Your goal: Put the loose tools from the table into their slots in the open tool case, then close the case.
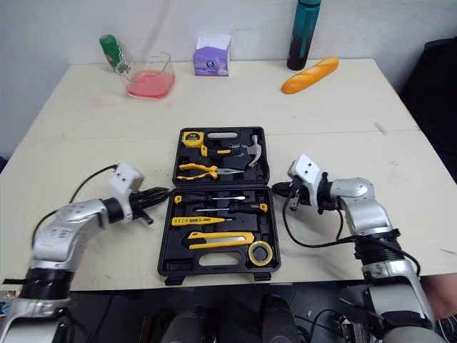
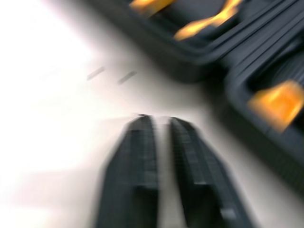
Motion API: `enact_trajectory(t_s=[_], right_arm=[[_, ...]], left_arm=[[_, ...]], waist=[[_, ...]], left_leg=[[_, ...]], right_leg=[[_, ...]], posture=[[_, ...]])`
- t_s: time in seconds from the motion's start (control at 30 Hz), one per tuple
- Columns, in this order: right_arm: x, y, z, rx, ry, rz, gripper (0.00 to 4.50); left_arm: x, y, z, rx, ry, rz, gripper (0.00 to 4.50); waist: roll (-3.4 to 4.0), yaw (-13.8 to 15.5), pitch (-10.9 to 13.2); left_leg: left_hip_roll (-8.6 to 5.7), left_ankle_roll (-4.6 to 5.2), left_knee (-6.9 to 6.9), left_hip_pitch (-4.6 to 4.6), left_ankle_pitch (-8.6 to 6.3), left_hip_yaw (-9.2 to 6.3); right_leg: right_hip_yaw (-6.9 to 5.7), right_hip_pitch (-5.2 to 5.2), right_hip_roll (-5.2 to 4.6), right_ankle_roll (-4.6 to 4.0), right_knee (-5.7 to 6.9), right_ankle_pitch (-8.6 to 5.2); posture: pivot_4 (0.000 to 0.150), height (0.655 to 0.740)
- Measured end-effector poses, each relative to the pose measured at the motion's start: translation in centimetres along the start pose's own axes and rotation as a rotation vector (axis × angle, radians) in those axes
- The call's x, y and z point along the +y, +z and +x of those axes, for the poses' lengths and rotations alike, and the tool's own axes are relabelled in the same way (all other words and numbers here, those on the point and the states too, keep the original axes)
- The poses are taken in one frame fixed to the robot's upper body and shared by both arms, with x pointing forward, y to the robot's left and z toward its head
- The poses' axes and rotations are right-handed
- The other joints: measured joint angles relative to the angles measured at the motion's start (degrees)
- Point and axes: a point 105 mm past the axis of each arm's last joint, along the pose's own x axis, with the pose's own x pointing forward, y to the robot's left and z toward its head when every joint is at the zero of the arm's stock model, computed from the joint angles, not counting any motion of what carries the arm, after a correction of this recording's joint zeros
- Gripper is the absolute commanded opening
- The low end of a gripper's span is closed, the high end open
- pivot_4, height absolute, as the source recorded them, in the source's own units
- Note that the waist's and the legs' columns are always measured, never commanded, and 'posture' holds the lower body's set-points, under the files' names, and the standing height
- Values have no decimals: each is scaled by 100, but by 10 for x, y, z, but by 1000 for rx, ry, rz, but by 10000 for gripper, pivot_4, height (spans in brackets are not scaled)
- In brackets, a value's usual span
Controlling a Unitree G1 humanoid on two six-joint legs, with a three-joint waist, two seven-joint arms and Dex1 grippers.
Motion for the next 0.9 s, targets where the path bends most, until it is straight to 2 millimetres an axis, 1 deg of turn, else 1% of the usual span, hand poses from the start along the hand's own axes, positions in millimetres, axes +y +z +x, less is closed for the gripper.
enact_trajectory(t_s=[0.03, 0.07, 0.13, 0.17, 0.2, 0.23, 0.3, 0.33, 0.4, 0.47, 0.57, 0.67, 0.8, 0.9], right_arm=[[-6, 2, -7, -5, -28, 16, 14364], [-10, 4, -13, -2, -53, 21, 18941], [-21, 14, -20, -9, -116, 70, 28613], [-26, 25, -23, -22, -143, 98, 34333], [-30, 34, -26, -33, -160, 107, 38588], [-32, 39, -30, 0, -175, 127, 44238], [-31, 46, -32, 83, -177, 193, 44238], [-29, 48, -31, 112, -166, 240, 44238], [-21, 56, -24, 156, -120, 346, 44238], [-11, 66, -14, 183, -67, 403, 44238], [-14, 73, -11, 254, -77, 491, 44238], [-15, 79, -8, 269, -86, 535, 44238], [-16, 79, 8, 307, -101, 547, 44238], [-16, 76, 16, 327, -115, 523, 44238]], left_arm=[[6, 1, -7, 0, 18, -5, 23592], [9, 4, -12, -16, 25, -17, 27479], [11, 19, -23, -62, 8, -50, 36513], [8, 30, -29, -71, -23, -63, 41676], [6, 40, -33, -76, -41, -55, 44952], [6, 48, -36, -46, -36, -59, 45000], [12, 57, -38, 51, 19, -88, 45000], [13, 65, -37, 61, 29, -121, 45000], [5, 86, -26, 37, -8, -209, 45000], [0, 95, -16, 55, -31, -279, 45000], [8, 89, 0, 168, 22, -367, 45000], [8, 88, 6, 206, 17, -404, 45000], [11, 91, 15, 226, 31, -404, 45000], [11, 87, 22, 246, 30, -402, 45000]], waist=[[0, 10, 0], [0, 12, 0], [-8, 20, 5], [-9, 18, 6], [-9, 20, 5], [-8, 33, 6], [-8, 32, 6], [-8, 30, 6], [-9, 38, 6], [-9, 30, 6], [-10, 7, 7], [-13, -3, 9], [-15, 6, 10], [-16, 4, 11]], left_leg=[[0, 0, 1, 0, 0, -1], [-1, 0, 2, 0, 0, -1], [-4, 3, 7, -4, 2, -4], [-4, 3, 8, -7, 2, -6], [-5, 2, 7, -6, 1, -8], [-6, 2, 5, -8, 1, -11], [-9, 1, 5, -13, 2, -16], [-11, 3, 3, -14, 3, -15], [-16, 8, 5, -17, 6, -15], [-19, 8, 3, -17, 6, -14], [-19, 5, 0, -23, 8, -4], [-11, -3, -12, -24, 9, 1], [-10, -17, -16, -26, 17, 2], [-8, -20, -16, -27, 19, 2]], right_leg=[[0, 0, 0, 0, -1, 0], [0, 1, -3, 0, 0, 0], [-2, 0, -13, 0, 4, 0], [-1, -3, -22, 0, 6, 0], [-1, -2, -25, 0, 6, 0], [-3, -2, -25, -1, 5, 0], [-3, -4, -18, -2, 6, -1], [-5, -4, -16, -1, 5, -1], [-9, -4, -16, 1, 6, 1], [-10, -6, -15, 2, 8, 1], [-7, -20, -7, 2, 10, 1], [-6, -27, 7, 1, 4, 0], [0, -32, 15, -1, 4, 0], [5, -34, 19, -1, 5, 0]], posture=[[1500, 7400], [1500, 7400], [1500, 7400], [1500, 7400], [1500, 7400], [1500, 7400], [1500, 7400], [1500, 7400], [1500, 7400], [1500, 7400], [1500, 7400], [1500, 7400], [1500, 7400], [1500, 7400]])
